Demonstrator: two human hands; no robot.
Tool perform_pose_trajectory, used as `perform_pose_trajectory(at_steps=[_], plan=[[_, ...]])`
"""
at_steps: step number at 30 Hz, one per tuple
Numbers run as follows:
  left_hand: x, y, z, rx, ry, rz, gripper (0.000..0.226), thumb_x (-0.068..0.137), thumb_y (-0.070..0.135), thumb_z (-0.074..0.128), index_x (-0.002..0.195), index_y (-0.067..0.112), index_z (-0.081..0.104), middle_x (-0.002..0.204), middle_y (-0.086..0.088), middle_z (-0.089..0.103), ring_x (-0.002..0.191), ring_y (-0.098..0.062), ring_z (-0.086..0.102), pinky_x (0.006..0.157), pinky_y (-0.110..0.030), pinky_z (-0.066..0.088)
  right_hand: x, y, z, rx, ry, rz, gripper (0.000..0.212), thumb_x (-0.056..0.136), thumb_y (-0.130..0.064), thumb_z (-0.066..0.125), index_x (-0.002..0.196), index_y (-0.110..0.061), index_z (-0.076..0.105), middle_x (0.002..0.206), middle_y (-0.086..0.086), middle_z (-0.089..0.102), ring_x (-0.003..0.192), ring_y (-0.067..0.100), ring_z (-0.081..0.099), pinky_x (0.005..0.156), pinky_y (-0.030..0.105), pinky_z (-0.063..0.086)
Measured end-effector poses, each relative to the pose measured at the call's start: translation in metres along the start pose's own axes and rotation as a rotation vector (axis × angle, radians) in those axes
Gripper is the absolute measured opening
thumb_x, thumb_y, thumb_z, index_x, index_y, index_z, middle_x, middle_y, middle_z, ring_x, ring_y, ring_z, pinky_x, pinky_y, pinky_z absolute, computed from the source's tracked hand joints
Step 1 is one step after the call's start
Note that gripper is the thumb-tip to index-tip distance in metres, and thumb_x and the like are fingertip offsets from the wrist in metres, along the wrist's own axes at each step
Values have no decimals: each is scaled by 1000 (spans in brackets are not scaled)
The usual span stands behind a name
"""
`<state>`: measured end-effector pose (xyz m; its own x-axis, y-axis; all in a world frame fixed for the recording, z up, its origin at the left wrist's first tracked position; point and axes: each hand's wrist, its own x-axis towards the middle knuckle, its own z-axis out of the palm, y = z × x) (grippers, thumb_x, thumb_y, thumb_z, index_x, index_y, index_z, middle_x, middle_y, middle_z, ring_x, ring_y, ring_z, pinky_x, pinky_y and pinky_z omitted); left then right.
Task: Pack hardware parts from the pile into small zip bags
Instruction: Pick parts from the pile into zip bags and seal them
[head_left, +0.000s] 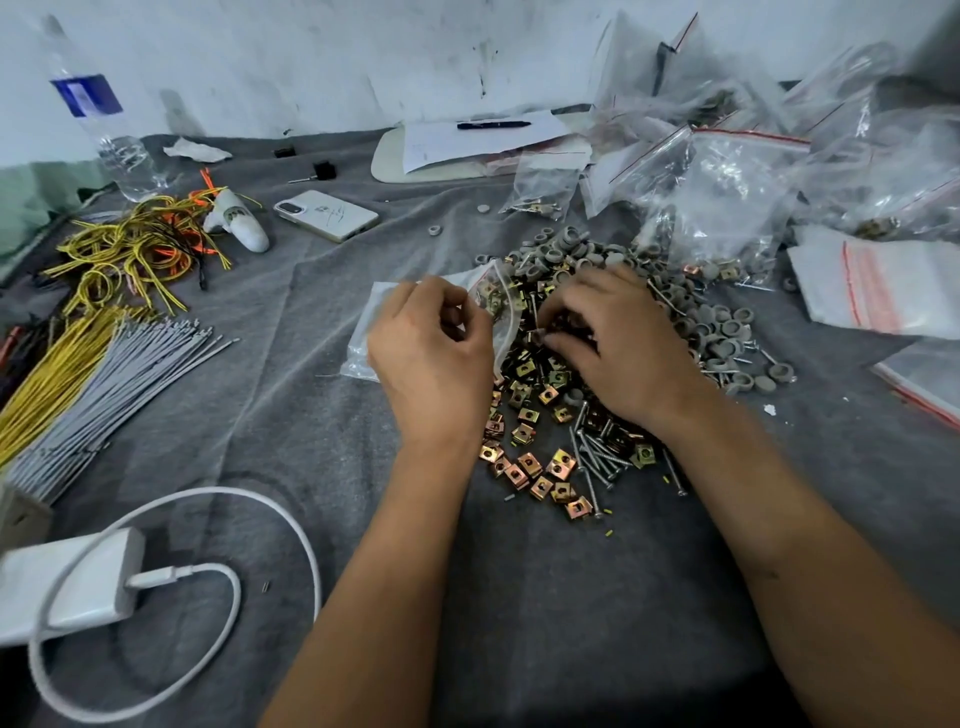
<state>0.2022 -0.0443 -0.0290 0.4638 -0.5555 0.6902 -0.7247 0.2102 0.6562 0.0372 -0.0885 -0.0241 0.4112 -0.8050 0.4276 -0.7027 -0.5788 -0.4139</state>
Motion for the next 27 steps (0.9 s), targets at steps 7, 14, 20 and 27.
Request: perform_pose_trajectory(at_steps=[7,14,20,27], plan=[[-2,0,-2,-21,-6,-26,8,79,1,70,73,7,69,71,-2,63,66,-20,60,62,-39,50,0,-8,13,-78,12,-22,23,92,-20,74,113,-16,68,112,0,61,114,20,50,96,39,49],[0,0,-2,-23,8,-52,8,79,3,70,73,8,69,71,-1,63,67,-21,60,63,-43,51,-3,-2,4,-53,-37,-78,21,88,-27,78,110,-26,75,108,-5,59,113,19,44,95,38,45],[0,-1,-2,-13,9,-45,9,79,3,69,73,9,68,70,-1,62,66,-20,59,63,-39,49,-1,-11,7,-224,-177,-111,36,90,-50,70,121,-32,73,122,-3,50,119,22,35,103,44,41],[0,-4,-2,-23,1,-46,10,80,2,70,73,9,68,69,-1,62,66,-21,60,62,-44,51,-4,-8,10,28,4,-94,21,92,-33,73,106,-18,76,104,-5,63,107,18,47,94,35,41]])
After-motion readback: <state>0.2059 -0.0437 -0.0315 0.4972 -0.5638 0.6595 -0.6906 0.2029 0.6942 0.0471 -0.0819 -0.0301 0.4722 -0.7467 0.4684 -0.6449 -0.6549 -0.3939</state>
